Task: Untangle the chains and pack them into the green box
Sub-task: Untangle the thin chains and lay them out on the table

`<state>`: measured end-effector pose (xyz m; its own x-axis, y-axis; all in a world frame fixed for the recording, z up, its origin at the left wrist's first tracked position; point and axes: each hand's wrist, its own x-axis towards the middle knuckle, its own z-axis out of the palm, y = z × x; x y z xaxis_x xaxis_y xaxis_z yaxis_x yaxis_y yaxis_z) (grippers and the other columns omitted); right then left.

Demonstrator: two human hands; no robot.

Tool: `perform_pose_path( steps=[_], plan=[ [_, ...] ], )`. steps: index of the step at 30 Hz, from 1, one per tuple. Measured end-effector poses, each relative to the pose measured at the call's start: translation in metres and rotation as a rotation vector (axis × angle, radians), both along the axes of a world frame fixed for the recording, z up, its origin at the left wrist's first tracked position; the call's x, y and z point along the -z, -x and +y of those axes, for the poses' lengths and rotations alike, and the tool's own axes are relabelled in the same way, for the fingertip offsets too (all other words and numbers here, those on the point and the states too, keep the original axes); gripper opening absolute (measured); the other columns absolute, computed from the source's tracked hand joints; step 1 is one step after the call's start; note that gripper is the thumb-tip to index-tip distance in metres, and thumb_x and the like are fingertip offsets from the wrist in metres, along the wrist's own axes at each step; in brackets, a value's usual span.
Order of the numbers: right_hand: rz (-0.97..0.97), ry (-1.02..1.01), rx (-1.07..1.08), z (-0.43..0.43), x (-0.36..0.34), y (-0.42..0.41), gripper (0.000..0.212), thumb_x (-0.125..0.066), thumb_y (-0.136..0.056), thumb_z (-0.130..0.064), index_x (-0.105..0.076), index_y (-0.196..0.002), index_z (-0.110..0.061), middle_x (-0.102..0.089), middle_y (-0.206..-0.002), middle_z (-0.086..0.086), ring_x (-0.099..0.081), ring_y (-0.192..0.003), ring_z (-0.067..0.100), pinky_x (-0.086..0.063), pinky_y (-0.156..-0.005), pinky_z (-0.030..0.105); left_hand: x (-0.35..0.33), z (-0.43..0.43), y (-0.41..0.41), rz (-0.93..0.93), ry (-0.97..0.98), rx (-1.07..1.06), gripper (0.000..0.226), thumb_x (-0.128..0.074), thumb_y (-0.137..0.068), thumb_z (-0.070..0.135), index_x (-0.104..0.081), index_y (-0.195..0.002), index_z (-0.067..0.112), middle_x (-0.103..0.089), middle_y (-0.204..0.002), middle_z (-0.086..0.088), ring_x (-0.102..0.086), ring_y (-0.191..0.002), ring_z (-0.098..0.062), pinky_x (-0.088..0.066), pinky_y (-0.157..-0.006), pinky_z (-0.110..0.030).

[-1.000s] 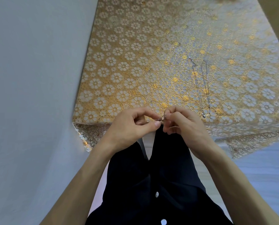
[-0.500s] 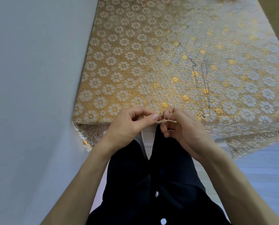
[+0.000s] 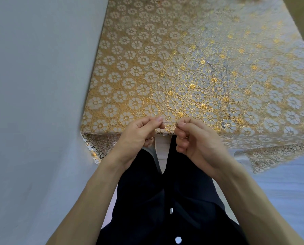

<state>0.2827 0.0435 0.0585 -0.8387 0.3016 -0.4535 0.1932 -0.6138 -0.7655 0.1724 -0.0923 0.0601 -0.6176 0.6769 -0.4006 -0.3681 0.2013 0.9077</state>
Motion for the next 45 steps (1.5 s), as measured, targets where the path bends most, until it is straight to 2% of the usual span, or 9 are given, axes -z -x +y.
perform_pose_path(
  steps=[17,20,24,26,28,31,39,43,45],
  plan=[
    [-0.046,-0.304,0.119,0.016,0.004,-0.008,0.009,-0.053,-0.102,-0.010,-0.058,-0.100,-0.016,-0.071,-0.082,-0.002,-0.048,-0.056,0.010,-0.037,-0.061,0.026,0.004,-0.019,0.009,-0.023,0.016,-0.043,0.027,-0.060,-0.083,0.042,-0.069,-0.078,0.017,-0.026,-0.056,0.006,-0.023,-0.054,-0.013,-0.024,-0.055,-0.025],
    [-0.069,-0.375,0.046,0.012,0.008,-0.008,0.016,-0.059,-0.098,-0.008,-0.064,-0.109,-0.018,-0.076,-0.103,0.000,-0.050,-0.059,0.010,-0.040,-0.060,0.024,0.002,-0.020,0.007,-0.027,-0.007,-0.007,0.027,-0.059,-0.085,0.040,-0.070,-0.077,0.016,-0.026,-0.056,0.005,-0.024,-0.053,-0.013,-0.025,-0.053,-0.022],
    [-0.065,-0.444,-0.213,-0.002,0.013,-0.009,0.034,-0.062,-0.098,-0.017,-0.062,-0.128,-0.032,-0.065,-0.132,-0.007,-0.055,-0.063,0.014,-0.048,-0.062,0.025,0.000,-0.018,0.003,-0.082,-0.044,0.084,0.027,-0.057,-0.089,0.037,-0.068,-0.074,0.017,-0.024,-0.057,0.004,-0.025,-0.051,-0.012,-0.027,-0.050,-0.019],
    [-0.043,-0.425,-0.310,-0.006,0.013,-0.009,0.032,-0.062,-0.098,-0.019,-0.062,-0.128,-0.031,-0.070,-0.125,-0.007,-0.056,-0.064,0.013,-0.050,-0.063,0.024,-0.001,-0.018,0.002,-0.087,-0.041,0.125,0.027,-0.056,-0.090,0.036,-0.067,-0.073,0.018,-0.025,-0.057,0.004,-0.025,-0.052,-0.012,-0.026,-0.051,-0.020],
    [-0.026,-0.446,-0.350,-0.009,0.012,-0.010,0.020,-0.063,-0.098,-0.019,-0.068,-0.117,-0.024,-0.074,-0.104,-0.003,-0.054,-0.062,0.011,-0.049,-0.062,0.023,-0.002,-0.018,0.002,-0.067,-0.023,0.146,0.028,-0.055,-0.090,0.037,-0.067,-0.072,0.019,-0.026,-0.056,0.005,-0.025,-0.053,-0.011,-0.026,-0.052,-0.021],
    [-0.024,-0.472,-0.297,-0.010,0.013,-0.011,0.008,-0.062,-0.098,-0.016,-0.070,-0.099,-0.013,-0.065,-0.081,0.003,-0.047,-0.058,0.010,-0.043,-0.061,0.021,-0.001,-0.021,0.003,-0.053,-0.004,0.161,0.030,-0.055,-0.091,0.037,-0.062,-0.081,0.009,-0.026,-0.056,0.006,-0.025,-0.052,-0.011,-0.028,-0.053,-0.020],
    [-0.037,-0.459,-0.217,-0.002,0.012,-0.015,0.013,-0.060,-0.098,-0.013,-0.073,-0.095,-0.014,-0.067,-0.076,-0.004,-0.050,-0.060,0.007,-0.043,-0.062,0.019,0.002,-0.026,0.003,0.019,0.034,0.147,0.028,-0.057,-0.089,0.039,-0.069,-0.075,0.018,-0.030,-0.055,0.009,-0.028,-0.050,-0.008,-0.026,-0.052,-0.019],
    [-0.034,-0.567,-0.226,0.004,0.010,-0.017,0.014,-0.061,-0.098,-0.010,-0.073,-0.094,-0.014,-0.069,-0.073,-0.009,-0.052,-0.059,0.000,-0.044,-0.061,0.016,0.002,-0.027,0.004,0.138,0.105,0.127,0.031,-0.060,-0.085,0.043,-0.072,-0.080,0.015,-0.038,-0.053,0.013,-0.032,-0.051,-0.006,-0.028,-0.053,-0.018],
    [-0.038,-0.658,-0.250,0.006,0.010,-0.019,0.014,-0.063,-0.098,-0.014,-0.073,-0.090,-0.020,-0.069,-0.073,-0.008,-0.051,-0.060,0.006,-0.044,-0.061,0.024,0.003,-0.027,0.004,0.193,0.127,0.127,0.030,-0.059,-0.090,0.038,-0.071,-0.083,0.011,-0.048,-0.049,0.017,-0.037,-0.049,-0.003,-0.031,-0.053,-0.015]
  ],
)
